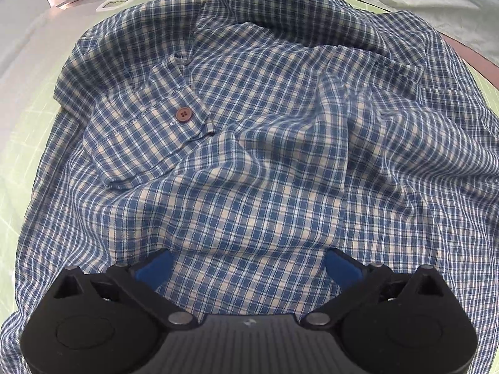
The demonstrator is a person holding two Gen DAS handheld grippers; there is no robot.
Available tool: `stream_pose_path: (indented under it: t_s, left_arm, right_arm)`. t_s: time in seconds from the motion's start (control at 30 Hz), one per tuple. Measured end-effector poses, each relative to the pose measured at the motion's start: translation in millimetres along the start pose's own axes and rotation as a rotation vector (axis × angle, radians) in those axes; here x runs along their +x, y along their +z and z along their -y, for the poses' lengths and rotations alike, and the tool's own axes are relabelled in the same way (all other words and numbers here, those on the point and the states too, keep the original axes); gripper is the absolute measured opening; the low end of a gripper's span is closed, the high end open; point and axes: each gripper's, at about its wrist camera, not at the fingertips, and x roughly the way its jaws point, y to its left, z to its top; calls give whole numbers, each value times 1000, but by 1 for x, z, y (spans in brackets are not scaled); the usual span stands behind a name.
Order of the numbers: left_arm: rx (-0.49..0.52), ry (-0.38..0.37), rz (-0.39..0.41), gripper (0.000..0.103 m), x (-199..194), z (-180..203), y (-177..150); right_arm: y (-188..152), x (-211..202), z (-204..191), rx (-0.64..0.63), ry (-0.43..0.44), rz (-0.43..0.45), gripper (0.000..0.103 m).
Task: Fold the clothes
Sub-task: 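Reach the right gripper to the plaid sleeve cuff and grasp it, then pull the held sleeve cuff outward with the right gripper to straighten it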
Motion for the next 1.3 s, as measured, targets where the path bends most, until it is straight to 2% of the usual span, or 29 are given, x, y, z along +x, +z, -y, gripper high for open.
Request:
stream_pose_path:
  t_s: [0.17, 0.23, 0.3, 0.37, 0.4, 0.47, 0.53, 0.6, 1.0, 1.2, 1.27, 1.3]
  left_arm:
    - [5, -1, 2, 103, 2, 1, 2]
    - [5, -1, 1, 103, 3, 2, 3]
    - [6, -1, 1, 103, 3, 4, 3]
    - [6, -1, 0, 103, 3, 5, 4]
    - [6, -1, -1, 103, 4, 6, 4]
    - [5, -1, -2, 103, 5, 5, 6]
    - [5, -1, 0, 103, 6, 4, 7]
    - [4, -2, 6, 103, 6, 3, 6]
    - [-5, 2, 25, 103, 10, 4, 4]
    - [-2, 2, 23, 103, 11, 1, 4]
    - [-1, 2, 26, 103, 10, 1, 4]
    - [-1, 2, 29, 103, 10, 2, 4]
  right_arm:
    - [2, 23, 1, -94, 31, -23, 94]
    - [2, 27, 2, -109, 56, -31, 89]
    - [5, 28, 5, -97, 94, -40, 77]
    - [8, 29, 8, -86, 136, -51, 48]
    - [9, 29, 8, -98, 139, -53, 43]
    - [11, 26, 6, -155, 111, -42, 15]
    - [14, 19, 7, -195, 73, -5, 7]
    - [14, 5, 8, -210, 20, 54, 6]
    - [-70, -62, -38, -502, -162, 179, 6]
    - [-88, -77, -39, -414, -71, 93, 9]
    - [-85, -81, -32, -330, -23, 75, 22]
    - [-82, -84, -27, -268, -3, 74, 24]
